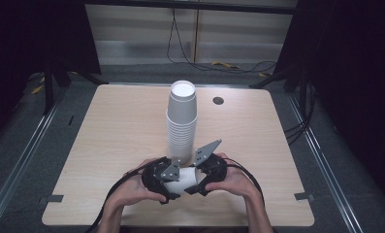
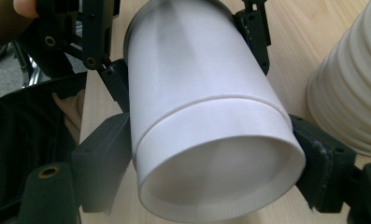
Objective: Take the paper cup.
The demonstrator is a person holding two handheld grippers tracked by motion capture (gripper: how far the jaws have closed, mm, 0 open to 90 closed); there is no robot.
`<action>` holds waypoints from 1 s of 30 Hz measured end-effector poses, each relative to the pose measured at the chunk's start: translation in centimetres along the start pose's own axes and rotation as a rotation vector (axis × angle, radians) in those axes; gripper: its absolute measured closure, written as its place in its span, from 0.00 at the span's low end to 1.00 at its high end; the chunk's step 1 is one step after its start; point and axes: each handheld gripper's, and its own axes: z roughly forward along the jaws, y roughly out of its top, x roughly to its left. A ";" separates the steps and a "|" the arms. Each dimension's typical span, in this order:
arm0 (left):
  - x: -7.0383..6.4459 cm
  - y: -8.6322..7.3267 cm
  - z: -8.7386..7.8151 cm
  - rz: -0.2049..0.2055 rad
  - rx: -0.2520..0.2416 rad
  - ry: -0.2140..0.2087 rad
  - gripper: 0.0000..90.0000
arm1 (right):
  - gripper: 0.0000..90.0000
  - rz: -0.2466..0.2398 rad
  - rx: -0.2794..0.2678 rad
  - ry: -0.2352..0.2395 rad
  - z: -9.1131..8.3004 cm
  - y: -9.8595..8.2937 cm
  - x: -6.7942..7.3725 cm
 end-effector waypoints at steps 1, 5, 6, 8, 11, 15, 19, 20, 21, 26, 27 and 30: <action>0.1 0.0 -0.1 0.007 0.011 -0.005 0.19 | 0.23 -0.001 0.001 -0.001 0.0 0.0 0.0; 0.0 0.0 -0.1 0.013 0.010 -0.001 0.19 | 0.22 0.002 -0.013 0.017 0.1 0.1 -0.1; 0.0 0.0 -0.1 0.007 0.013 -0.009 0.19 | 0.22 0.002 -0.013 0.017 0.1 0.1 -0.1; 0.1 -0.1 -0.1 0.012 0.012 -0.010 0.19 | 0.22 -0.002 -0.023 0.021 0.2 0.1 -0.2; -0.1 -0.1 0.0 0.007 0.009 -0.012 0.19 | 0.24 -0.001 -0.024 0.026 0.1 0.2 -0.2; 0.1 -0.2 0.0 0.020 0.019 -0.021 0.19 | 0.24 0.004 -0.014 0.033 0.2 0.1 -0.3; 0.1 -0.3 0.1 -0.006 -0.009 -0.025 0.18 | 0.25 0.011 -0.008 0.039 0.2 0.2 -0.3; 0.4 -0.4 -0.2 0.028 0.003 -0.024 0.17 | 0.25 0.009 -0.012 0.039 0.1 0.2 -0.4; 0.2 -0.5 0.0 -0.008 -0.040 -0.025 0.17 | 0.25 0.014 -0.017 0.039 0.0 0.2 -0.3; 0.3 -0.7 -0.4 0.007 -0.055 -0.022 0.16 | 0.26 0.001 -0.028 0.028 -0.3 0.3 -0.2; 0.3 -0.7 -0.5 0.007 -0.066 -0.023 0.15 | 0.26 0.003 -0.032 0.029 -0.3 0.3 -0.2; 0.4 -0.8 -0.7 0.008 -0.090 -0.026 0.15 | 0.26 0.000 -0.039 0.029 -0.5 0.3 -0.2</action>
